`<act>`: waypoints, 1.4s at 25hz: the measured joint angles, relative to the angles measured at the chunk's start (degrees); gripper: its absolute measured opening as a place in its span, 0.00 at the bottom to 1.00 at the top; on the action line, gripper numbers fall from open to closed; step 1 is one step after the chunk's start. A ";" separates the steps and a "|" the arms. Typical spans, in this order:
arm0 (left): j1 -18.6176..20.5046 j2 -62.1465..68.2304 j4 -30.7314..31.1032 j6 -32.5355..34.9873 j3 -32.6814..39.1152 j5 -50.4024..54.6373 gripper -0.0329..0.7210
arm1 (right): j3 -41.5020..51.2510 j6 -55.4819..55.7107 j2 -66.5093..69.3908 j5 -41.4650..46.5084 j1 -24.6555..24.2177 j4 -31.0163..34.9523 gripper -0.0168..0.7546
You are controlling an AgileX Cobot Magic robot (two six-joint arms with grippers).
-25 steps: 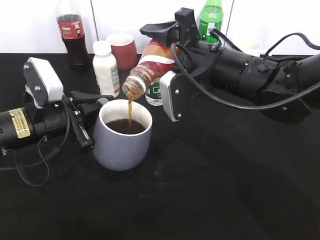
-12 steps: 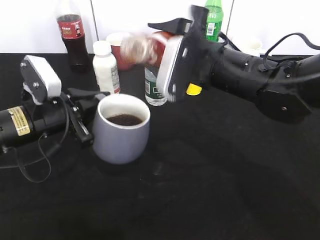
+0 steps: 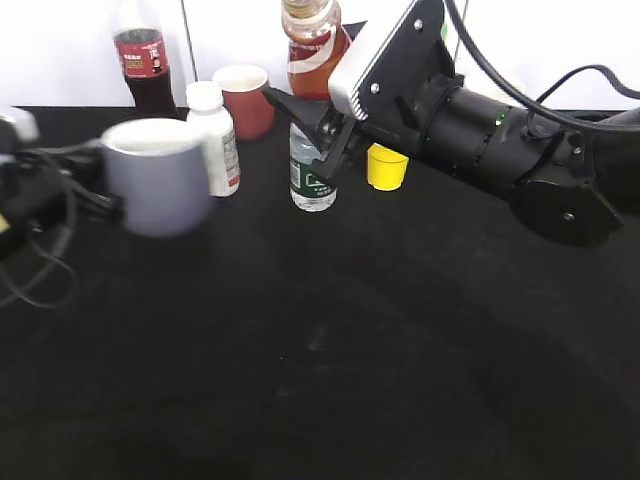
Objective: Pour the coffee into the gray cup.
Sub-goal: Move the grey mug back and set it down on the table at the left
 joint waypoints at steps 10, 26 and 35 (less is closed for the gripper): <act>7.32 7.32 -11.98 0.00 -7.08 0.13 0.13 | 0.00 12.61 0.00 -0.34 0.00 5.16 0.68; 10.04 29.29 -4.29 0.00 -31.76 0.32 0.14 | 0.00 12.96 0.00 0.11 0.00 6.61 0.68; 10.09 32.12 -3.87 -0.90 -32.62 -2.66 0.23 | 0.00 12.96 0.00 0.11 0.00 6.63 0.68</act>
